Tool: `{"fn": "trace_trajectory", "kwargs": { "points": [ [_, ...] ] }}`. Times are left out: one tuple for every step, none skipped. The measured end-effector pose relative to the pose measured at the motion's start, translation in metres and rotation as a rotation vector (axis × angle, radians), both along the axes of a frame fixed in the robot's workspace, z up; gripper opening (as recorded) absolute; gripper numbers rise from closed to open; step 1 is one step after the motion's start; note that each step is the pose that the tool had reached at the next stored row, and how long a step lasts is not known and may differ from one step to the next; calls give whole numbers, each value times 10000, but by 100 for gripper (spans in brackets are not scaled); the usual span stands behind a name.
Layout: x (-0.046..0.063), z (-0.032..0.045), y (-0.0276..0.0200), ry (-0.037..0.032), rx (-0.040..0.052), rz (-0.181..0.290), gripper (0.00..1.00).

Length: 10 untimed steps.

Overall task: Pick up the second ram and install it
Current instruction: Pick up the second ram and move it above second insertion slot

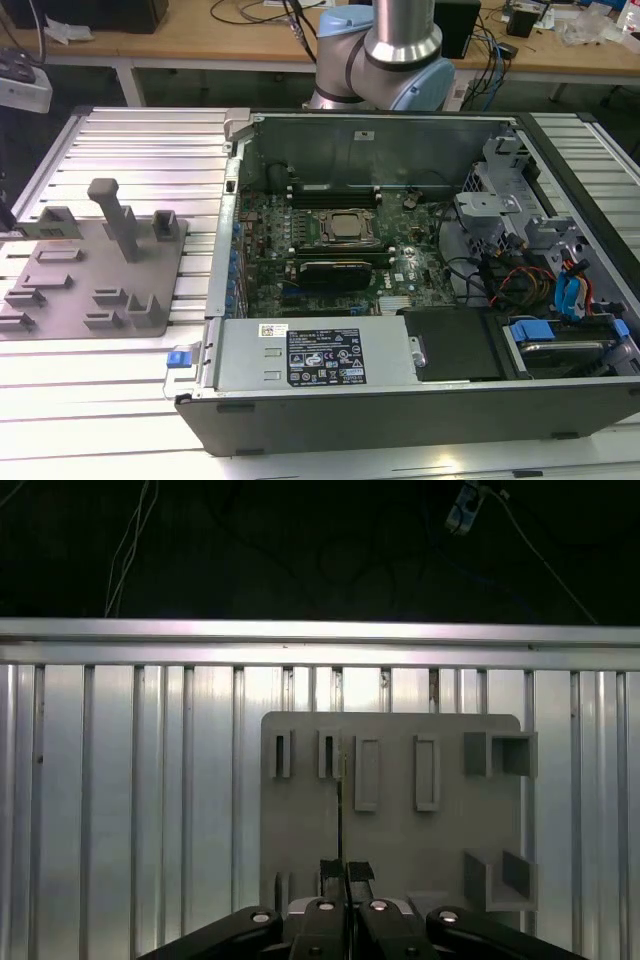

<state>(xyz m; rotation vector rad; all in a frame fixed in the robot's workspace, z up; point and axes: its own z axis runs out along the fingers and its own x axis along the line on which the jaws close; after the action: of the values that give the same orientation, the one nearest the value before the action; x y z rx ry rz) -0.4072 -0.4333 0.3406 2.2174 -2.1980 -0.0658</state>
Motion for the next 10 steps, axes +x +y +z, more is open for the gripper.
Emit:
{"fn": "trace_trajectory", "kwargs": {
  "points": [
    [0, 31, 0, 0, 1, 0, 9],
    [0, 73, 0, -1, 1, 0, 9],
    [0, 115, 0, 0, 1, 0, 9],
    [0, 128, 1, 0, 1, 0, 9],
    [0, 143, 1, 0, 1, 0, 9],
    [0, 164, 1, -1, 0, 0, 9],
    [0, 180, 1, 0, 1, 0, 9],
    [0, 245, 1, 0, 0, 0, 9],
    [0, 270, 1, 0, 0, 0, 9],
    [0, 287, 2, -1, 1, 0, 9]
  ]
}}
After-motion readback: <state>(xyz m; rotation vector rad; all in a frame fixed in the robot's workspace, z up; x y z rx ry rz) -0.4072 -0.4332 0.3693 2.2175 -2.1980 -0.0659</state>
